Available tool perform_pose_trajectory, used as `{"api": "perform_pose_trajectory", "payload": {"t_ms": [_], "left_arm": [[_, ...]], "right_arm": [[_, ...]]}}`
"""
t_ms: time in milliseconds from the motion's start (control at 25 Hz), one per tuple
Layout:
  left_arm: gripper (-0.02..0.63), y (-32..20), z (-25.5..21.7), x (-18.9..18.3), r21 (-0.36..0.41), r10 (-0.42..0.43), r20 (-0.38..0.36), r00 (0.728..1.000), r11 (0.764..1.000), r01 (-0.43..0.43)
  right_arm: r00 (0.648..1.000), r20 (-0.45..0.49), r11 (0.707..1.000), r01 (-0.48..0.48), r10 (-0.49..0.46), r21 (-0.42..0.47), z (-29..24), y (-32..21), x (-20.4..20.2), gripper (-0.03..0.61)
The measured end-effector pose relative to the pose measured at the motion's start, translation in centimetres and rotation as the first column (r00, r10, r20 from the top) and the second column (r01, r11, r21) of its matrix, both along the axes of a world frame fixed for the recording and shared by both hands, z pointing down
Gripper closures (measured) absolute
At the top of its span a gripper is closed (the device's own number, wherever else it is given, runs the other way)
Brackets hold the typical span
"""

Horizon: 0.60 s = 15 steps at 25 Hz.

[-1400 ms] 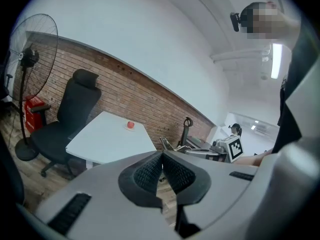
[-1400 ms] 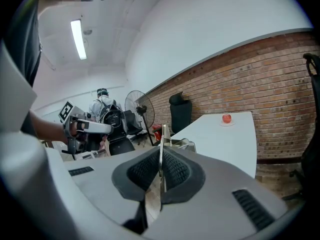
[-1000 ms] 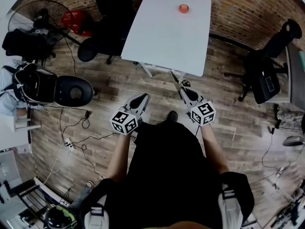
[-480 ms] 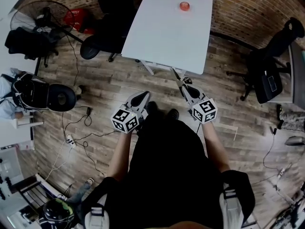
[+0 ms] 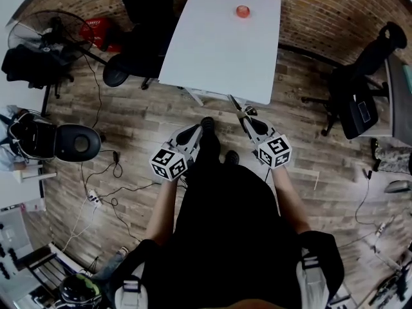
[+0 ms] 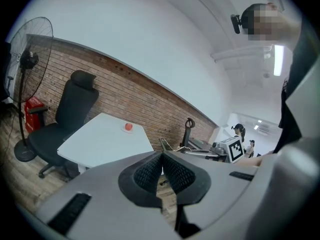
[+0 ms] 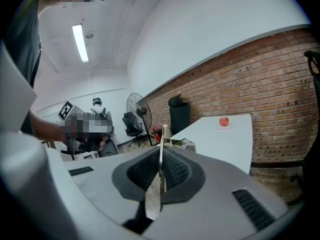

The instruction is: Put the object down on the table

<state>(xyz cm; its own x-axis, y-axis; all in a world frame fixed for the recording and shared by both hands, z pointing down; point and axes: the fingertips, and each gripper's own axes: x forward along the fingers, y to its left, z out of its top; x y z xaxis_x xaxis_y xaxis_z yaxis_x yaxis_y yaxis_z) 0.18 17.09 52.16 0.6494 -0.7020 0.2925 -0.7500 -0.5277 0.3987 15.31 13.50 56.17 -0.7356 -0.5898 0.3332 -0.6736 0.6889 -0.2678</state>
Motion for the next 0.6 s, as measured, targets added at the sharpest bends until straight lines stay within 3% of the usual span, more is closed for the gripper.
{"api": "perform_pose_trajectory", "payload": {"t_ms": [600], "left_arm": [[0.592,-5.6,0.1,0.4,0.007,0.060,-0.003,0.998,0.998,-0.060]], "right_arm": [[0.999,-0.033,0.999,-0.039,0.039,0.001,-0.2,-4.6,0.6,0.577]]}}
